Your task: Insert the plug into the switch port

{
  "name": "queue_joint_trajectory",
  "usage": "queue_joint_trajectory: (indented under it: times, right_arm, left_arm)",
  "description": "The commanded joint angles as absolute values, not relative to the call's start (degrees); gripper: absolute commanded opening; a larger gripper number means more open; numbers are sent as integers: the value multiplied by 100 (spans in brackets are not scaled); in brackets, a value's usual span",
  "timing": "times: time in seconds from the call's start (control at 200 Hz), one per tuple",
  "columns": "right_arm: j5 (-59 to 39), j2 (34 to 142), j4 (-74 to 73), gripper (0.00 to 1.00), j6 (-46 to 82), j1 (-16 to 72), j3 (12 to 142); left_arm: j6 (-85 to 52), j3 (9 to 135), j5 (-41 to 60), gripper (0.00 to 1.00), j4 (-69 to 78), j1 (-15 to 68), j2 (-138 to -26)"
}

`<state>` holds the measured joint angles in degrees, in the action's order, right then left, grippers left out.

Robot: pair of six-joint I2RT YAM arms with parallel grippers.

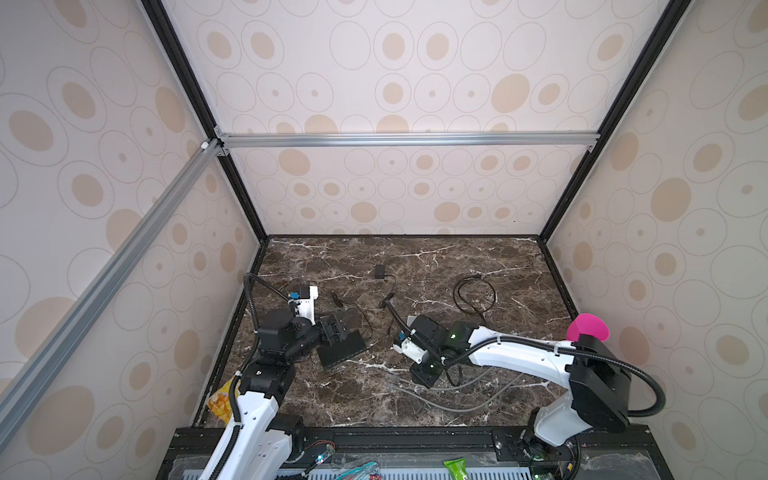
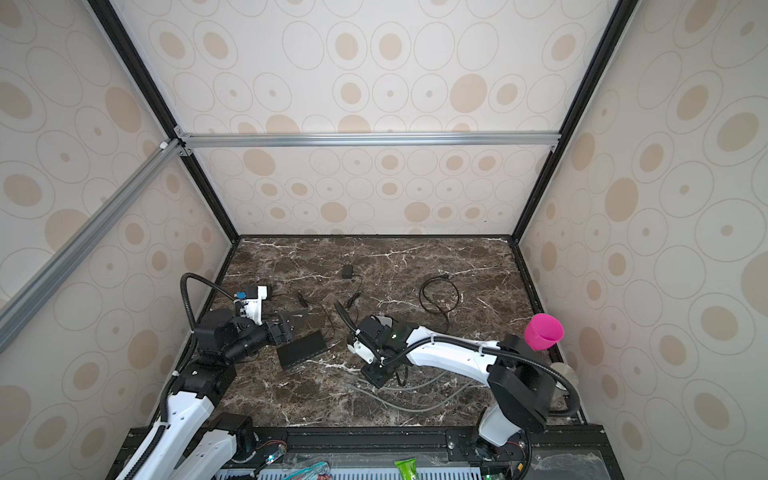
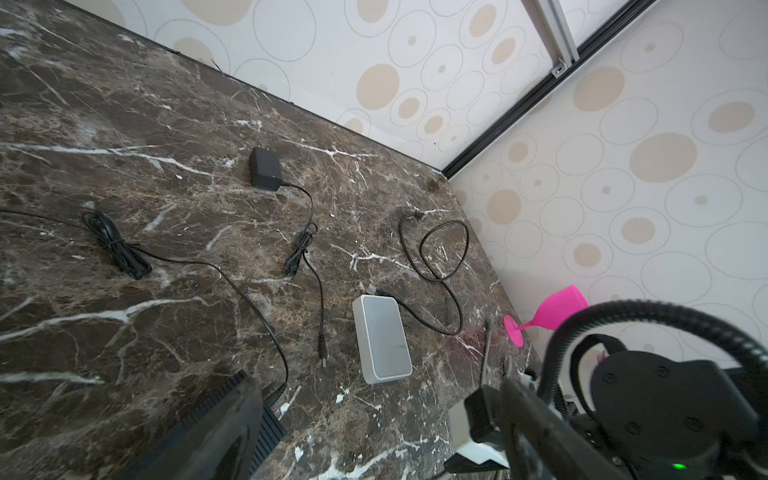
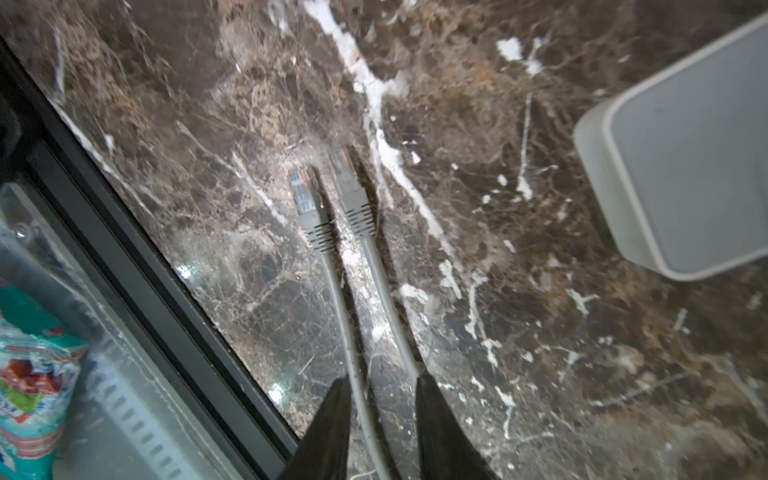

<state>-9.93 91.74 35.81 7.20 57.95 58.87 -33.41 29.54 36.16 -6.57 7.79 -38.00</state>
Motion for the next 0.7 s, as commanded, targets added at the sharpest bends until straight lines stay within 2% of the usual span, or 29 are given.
queue_joint_trajectory:
  times: [0.0, 0.09, 0.265, 0.53, 0.695]
  right_arm:
    - [-1228, 9331, 3265, 30, 524, 5971, 5804]
    - [-1202, 9387, 3162, 30, 549, 6078, 5823]
    - [-363, 9259, 2993, 34, 728, 6405, 5749]
    - [-291, 9658, 2411, 33, 476, 6451, 5729]
    - [-255, 9877, 2433, 32, 473, 6560, 5808]
  left_arm:
    - [-2906, 3442, 3801, 89, -1164, 798, -3479]
    - [-2742, 3573, 3807, 88, -1362, 800, -3180]
    - [-2722, 3382, 3752, 89, -1088, 795, -2561]
    - [-2716, 3396, 3297, 90, -1231, 759, -1951]
    - [-2738, 3410, 3151, 90, -1287, 652, -1967]
